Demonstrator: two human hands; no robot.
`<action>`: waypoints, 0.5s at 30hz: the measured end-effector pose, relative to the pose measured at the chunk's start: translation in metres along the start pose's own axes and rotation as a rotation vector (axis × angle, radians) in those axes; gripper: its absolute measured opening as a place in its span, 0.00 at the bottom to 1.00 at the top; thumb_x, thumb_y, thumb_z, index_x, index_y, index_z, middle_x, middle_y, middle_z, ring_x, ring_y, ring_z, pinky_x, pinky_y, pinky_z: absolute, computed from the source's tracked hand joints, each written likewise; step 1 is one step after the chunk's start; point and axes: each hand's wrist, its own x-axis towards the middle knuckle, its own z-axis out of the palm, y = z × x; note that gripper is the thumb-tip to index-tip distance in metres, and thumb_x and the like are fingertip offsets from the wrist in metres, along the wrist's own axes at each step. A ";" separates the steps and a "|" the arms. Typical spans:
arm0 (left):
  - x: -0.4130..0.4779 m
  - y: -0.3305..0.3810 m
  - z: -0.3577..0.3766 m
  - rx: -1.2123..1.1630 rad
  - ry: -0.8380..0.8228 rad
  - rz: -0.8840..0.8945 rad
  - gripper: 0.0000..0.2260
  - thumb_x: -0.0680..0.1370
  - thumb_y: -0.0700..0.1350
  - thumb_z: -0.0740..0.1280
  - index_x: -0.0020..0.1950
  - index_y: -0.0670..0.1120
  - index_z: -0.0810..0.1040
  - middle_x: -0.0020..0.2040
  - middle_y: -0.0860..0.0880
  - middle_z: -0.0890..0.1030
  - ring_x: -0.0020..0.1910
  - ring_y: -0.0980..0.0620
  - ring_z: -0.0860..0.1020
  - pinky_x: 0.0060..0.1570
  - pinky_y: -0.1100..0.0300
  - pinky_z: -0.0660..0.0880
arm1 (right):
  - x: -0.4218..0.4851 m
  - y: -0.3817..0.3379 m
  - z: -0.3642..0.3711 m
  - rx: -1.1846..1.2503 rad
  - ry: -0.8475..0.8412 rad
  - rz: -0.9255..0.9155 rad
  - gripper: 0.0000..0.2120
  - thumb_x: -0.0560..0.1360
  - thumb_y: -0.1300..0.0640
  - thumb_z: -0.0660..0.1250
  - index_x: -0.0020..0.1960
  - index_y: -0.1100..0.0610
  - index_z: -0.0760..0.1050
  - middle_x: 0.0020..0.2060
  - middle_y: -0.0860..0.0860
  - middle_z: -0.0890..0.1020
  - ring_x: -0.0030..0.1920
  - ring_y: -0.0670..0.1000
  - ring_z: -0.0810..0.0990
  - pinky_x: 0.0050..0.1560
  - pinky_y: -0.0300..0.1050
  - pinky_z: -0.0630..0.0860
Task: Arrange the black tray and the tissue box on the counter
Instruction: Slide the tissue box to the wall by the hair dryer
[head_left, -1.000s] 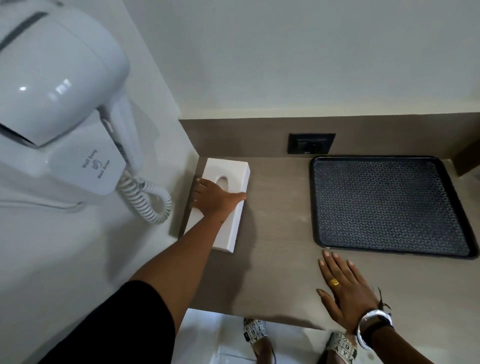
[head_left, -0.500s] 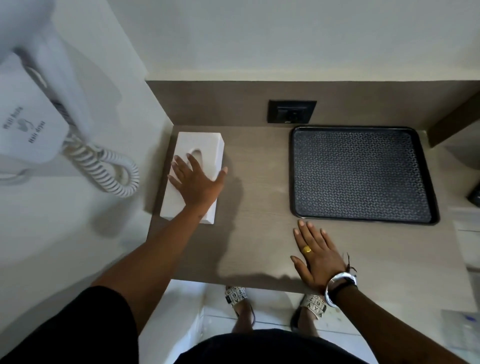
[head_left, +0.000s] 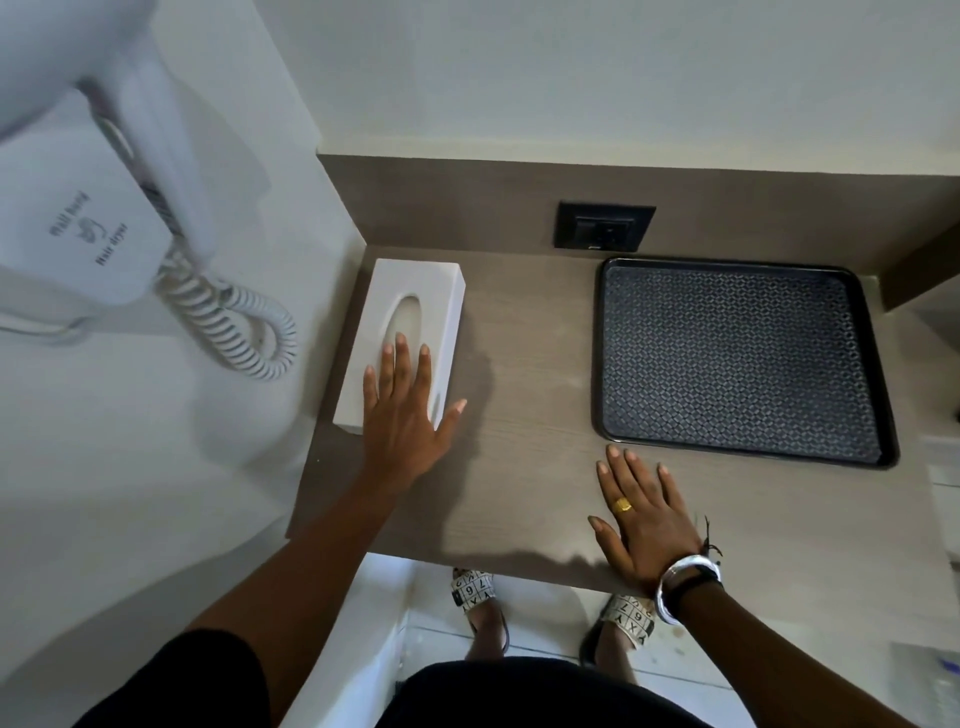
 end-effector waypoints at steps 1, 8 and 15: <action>0.000 -0.001 0.001 -0.006 0.004 0.003 0.38 0.77 0.68 0.55 0.80 0.47 0.55 0.81 0.41 0.55 0.80 0.40 0.54 0.77 0.41 0.50 | 0.000 0.000 0.000 0.001 0.003 0.000 0.33 0.75 0.41 0.54 0.75 0.56 0.59 0.75 0.55 0.59 0.75 0.56 0.58 0.72 0.60 0.52; 0.019 -0.008 0.004 -0.054 0.023 -0.018 0.35 0.78 0.67 0.53 0.80 0.49 0.56 0.81 0.41 0.56 0.80 0.40 0.55 0.77 0.41 0.51 | 0.000 0.001 0.001 -0.006 -0.017 0.005 0.33 0.76 0.40 0.52 0.76 0.54 0.56 0.77 0.53 0.56 0.76 0.55 0.54 0.73 0.59 0.50; 0.047 -0.019 0.006 -0.076 -0.012 -0.062 0.37 0.77 0.69 0.51 0.80 0.48 0.54 0.81 0.40 0.54 0.80 0.41 0.53 0.77 0.40 0.52 | 0.000 0.003 0.004 -0.034 -0.061 0.026 0.34 0.76 0.35 0.47 0.77 0.53 0.53 0.77 0.53 0.56 0.76 0.54 0.51 0.73 0.61 0.49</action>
